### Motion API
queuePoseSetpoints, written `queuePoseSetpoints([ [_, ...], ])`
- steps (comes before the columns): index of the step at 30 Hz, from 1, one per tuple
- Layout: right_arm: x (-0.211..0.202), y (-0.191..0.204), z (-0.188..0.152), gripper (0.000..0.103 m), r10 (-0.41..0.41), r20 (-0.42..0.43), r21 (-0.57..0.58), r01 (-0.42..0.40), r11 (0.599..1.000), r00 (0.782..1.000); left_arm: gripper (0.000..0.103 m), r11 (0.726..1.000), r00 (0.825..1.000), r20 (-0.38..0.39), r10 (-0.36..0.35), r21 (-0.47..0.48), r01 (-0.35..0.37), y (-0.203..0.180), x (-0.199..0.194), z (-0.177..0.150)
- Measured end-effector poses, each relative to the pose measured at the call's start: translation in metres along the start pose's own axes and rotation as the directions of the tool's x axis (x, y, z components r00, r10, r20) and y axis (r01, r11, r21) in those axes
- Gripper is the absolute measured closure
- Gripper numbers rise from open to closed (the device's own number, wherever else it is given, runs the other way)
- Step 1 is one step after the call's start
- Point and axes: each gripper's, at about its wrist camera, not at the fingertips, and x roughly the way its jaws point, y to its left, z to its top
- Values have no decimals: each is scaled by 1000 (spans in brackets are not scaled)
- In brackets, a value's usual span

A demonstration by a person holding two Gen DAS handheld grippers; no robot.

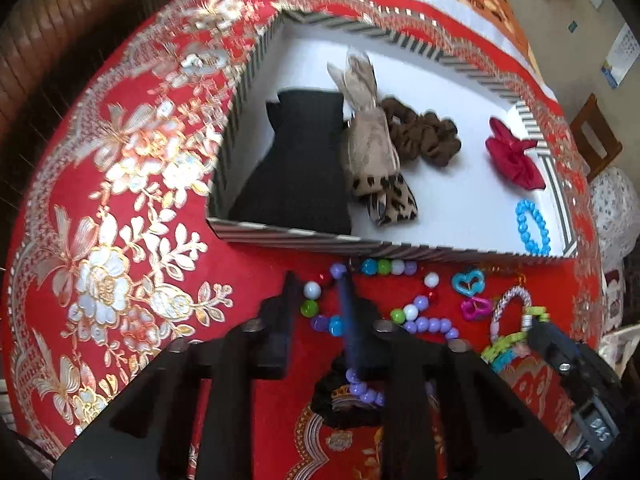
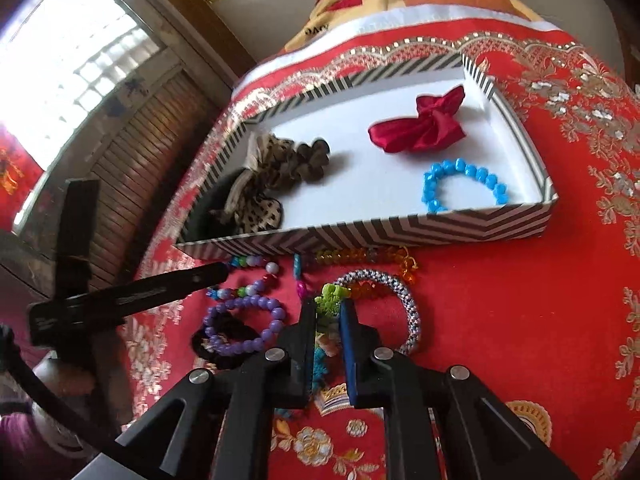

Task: Organize jewelry
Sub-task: 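Grasp the multicolour bead bracelet with the left tool while the right grasps the green beaded bracelet, then lower the multicolour bracelet into the box with the left tool while the right releases the green bracelet there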

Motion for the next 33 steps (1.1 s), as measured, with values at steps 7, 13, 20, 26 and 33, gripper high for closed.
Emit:
queuePoseSetpoints([
  [7,-33,11,-3,92,44,44,-16,-44,999,998,95,997,998,-9,-70,-22,69,10,-18,-1],
  [13,-60,22,-3,92,52,102,-19,-51,999,993,95,995,995,28,-101,6,100,7,-46,-6],
  [20,-86,33,-2,92,46,152,-34,-42,999,987,95,993,988,106,-112,57,107,0,-94,-2],
  [26,-102,45,1,92,39,182,-59,-29,998,983,95,991,980,170,-105,100,89,-4,-127,2],
  [33,-114,54,14,92,29,206,-89,-10,996,978,95,988,972,219,-86,144,56,-15,-144,13],
])
